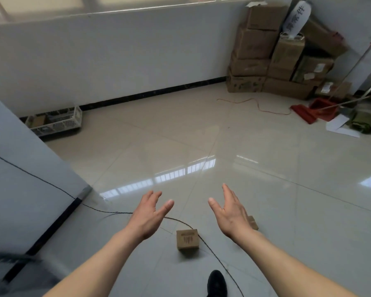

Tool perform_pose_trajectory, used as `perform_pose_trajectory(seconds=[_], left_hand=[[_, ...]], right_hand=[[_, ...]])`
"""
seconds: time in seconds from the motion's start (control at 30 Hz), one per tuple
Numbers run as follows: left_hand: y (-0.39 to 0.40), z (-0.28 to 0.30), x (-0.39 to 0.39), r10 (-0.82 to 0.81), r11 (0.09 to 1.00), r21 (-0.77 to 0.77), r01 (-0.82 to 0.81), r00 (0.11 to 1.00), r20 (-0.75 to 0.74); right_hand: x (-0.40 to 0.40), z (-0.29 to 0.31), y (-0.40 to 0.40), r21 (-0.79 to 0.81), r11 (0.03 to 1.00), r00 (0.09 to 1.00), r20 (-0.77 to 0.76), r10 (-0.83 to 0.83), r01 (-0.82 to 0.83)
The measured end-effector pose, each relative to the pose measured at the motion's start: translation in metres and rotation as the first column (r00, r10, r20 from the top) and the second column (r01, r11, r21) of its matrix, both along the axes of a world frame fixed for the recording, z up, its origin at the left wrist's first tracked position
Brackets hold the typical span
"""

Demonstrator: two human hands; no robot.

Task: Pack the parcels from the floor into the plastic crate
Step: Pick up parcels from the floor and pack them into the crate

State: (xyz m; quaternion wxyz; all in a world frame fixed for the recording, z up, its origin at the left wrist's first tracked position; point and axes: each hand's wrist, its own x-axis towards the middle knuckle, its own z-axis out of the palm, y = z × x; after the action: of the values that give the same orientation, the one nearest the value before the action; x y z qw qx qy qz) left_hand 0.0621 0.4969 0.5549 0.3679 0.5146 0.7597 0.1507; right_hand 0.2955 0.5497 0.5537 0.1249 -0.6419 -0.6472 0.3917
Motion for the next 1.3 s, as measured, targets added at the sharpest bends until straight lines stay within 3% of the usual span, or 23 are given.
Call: perform_pose_trajectory(seconds=[0.27, 0.47, 0.97, 1.3], left_hand=[[0.059, -0.022, 0.034, 0.035, 0.998, -0.046, -0.033, 0.999, 0.032], [0.076, -0.073, 0.028, 0.071, 0.991, -0.121, -0.061, 0.994, 0.08], [0.072, -0.358, -0.009, 0.322, 0.895, -0.372, -0.248, 0.935, 0.151], [0.085, -0.558, -0.014, 0.411, 0.831, -0.476, -0.286, 0.894, 0.18]], right_hand=[[0.015, -0.028, 0.074, -0.05, 0.996, 0.996, 0.047, 0.081, -0.079], [0.007, -0.074, 0.093, -0.121, 0.99, 0.994, 0.07, 0.087, -0.078], [-0.038, -0.367, 0.088, -0.375, 0.916, 0.969, 0.139, 0.206, -0.141], [-0.057, -0.554, 0.094, -0.452, 0.885, 0.968, 0.151, 0.202, -0.114]])
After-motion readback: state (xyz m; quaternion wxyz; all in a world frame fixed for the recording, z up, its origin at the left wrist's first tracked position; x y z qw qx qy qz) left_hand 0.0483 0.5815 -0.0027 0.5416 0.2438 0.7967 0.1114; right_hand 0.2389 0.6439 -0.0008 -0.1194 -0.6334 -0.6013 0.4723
